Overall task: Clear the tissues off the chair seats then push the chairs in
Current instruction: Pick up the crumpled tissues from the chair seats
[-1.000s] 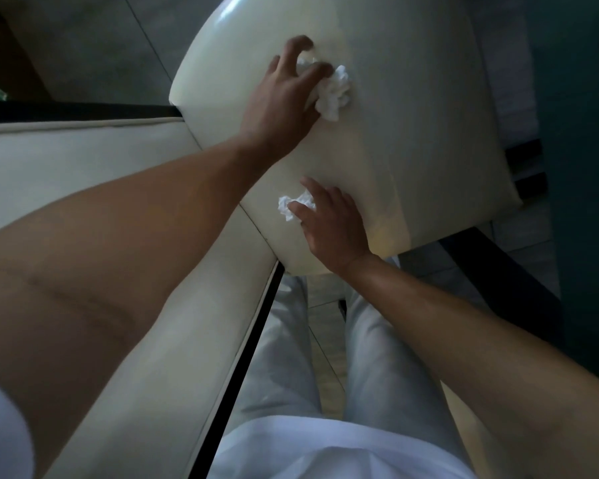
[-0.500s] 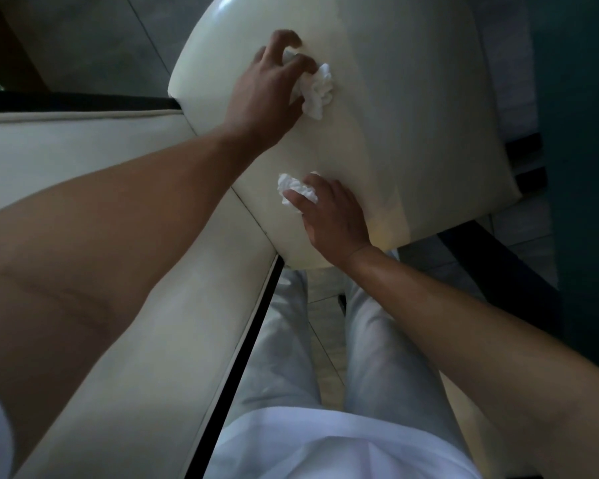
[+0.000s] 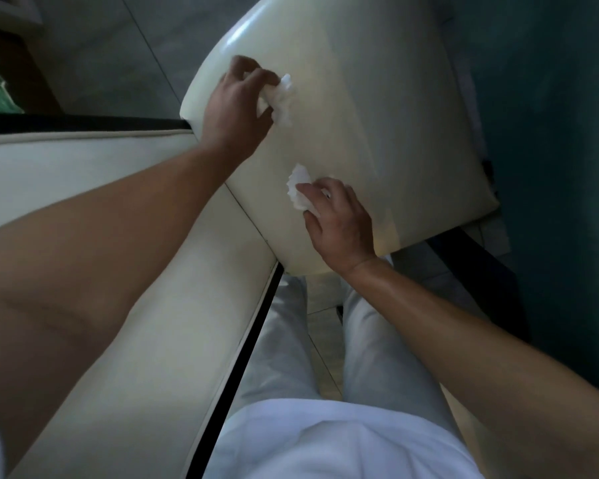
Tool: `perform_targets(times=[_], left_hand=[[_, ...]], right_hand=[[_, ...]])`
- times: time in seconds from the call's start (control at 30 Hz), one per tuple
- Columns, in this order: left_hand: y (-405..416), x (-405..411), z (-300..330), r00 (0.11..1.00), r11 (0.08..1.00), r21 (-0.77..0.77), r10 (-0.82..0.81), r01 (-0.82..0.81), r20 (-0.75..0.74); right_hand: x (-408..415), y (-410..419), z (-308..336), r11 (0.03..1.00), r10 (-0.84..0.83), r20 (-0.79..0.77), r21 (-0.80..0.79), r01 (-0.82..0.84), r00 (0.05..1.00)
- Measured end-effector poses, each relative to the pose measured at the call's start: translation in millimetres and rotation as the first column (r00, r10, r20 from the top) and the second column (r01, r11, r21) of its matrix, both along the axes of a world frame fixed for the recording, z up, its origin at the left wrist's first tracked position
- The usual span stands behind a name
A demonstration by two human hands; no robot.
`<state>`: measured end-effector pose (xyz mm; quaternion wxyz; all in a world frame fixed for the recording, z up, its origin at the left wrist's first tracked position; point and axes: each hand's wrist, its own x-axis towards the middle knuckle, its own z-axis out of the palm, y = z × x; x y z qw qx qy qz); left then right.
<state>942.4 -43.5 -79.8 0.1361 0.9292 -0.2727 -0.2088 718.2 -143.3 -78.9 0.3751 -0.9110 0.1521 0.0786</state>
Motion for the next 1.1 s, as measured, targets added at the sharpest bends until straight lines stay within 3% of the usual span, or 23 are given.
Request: perform_targets(times=[0.2, 0.4, 0.77, 0.9, 1.1], left_hand=[[-11, 11, 52, 0.997, 0.995, -0.065, 0.079, -0.078, 0.008], [-35, 28, 134, 0.960, 0.955, -0.198, 0.248, -0.221, 0.126], [-35, 12, 296, 0.907, 0.895, -0.389, 0.334, -0.219, 0.257], [-34, 10, 369, 0.904, 0.913, -0.401, 0.228, -0.069, 0.362], [-3, -5, 451, 0.855, 0.891, -0.454, 0.216, 0.025, 0.472]], right_hand=[[12, -21, 77, 0.991, -0.106, 0.056, 0.087, 0.101, 0.993], [28, -46, 157, 0.948, -0.206, 0.049, 0.259, 0.186, 0.977], [47, -95, 282, 0.893, -0.329, 0.096, 0.355, 0.277, 0.939], [59, -100, 315, 0.804, -0.422, 0.031, 0.475, 0.358, 0.906], [66, -89, 372, 0.527, -0.552, -0.069, 0.744, 0.411, 0.831]])
